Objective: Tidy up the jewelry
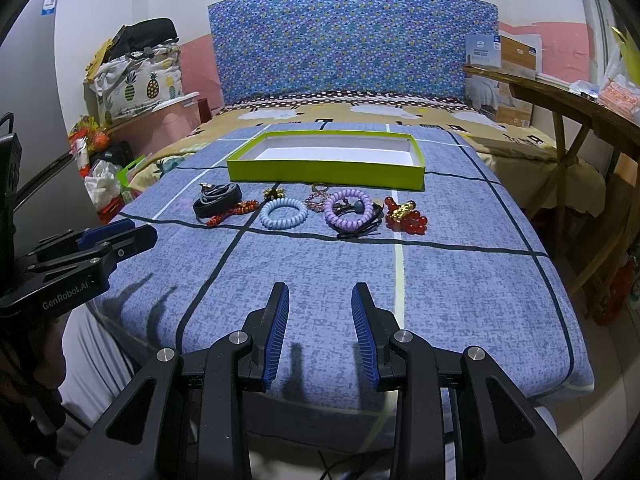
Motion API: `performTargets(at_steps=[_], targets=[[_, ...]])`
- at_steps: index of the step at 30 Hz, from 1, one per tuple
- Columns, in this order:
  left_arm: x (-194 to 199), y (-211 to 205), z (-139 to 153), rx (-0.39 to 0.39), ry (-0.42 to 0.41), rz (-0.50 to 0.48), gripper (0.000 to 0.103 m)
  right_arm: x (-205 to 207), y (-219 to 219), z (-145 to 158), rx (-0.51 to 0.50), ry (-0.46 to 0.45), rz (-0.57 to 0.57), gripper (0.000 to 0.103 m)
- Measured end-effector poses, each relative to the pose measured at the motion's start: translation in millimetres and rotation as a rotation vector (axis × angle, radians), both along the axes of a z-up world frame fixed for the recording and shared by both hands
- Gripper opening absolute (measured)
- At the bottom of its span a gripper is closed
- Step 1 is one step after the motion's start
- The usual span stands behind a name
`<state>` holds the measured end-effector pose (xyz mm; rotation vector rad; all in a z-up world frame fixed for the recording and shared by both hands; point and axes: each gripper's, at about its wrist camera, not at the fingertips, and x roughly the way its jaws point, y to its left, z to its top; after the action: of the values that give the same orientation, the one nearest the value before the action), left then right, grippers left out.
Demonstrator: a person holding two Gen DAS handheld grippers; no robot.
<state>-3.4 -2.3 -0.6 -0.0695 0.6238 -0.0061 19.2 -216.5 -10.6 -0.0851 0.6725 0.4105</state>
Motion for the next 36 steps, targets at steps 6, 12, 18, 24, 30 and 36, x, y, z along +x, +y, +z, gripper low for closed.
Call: performTargets(at_steps=[6,12,18,24,30,36], targets=[[0.4,-0.4,0.0,0.004,-0.002,0.000,0.040,0.5,-0.1,-0.4,-0.001,0.000,0.000,0.034],[1.0,-0.6,-0.6,0.006,-0.002,-0.001,0.040,0.6,1.0,0.2,-0.001,0.000,0.000,0.034],[1.0,-0.9,-1.0,0.005,0.000,-0.003,0.040,0.6,0.9,0.2,-0.002,0.000,0.000,0.034],[0.5,-1.5,-1.5,0.001,0.005,-0.009,0.040,0.2,1.0,0.5,-0.002,0.000,0.000,0.034],[0.5,-0.6,-1.5,-0.007,0.010,-0.011,0.040,0.4,0.9,0.4,-0.002,0.001,0.000,0.034],[1.4,-0.9,-1.8,-0.008,0.013,-0.012,0.040,0.0,0.8,0.8,-0.001,0.000,0.000,0.034]])
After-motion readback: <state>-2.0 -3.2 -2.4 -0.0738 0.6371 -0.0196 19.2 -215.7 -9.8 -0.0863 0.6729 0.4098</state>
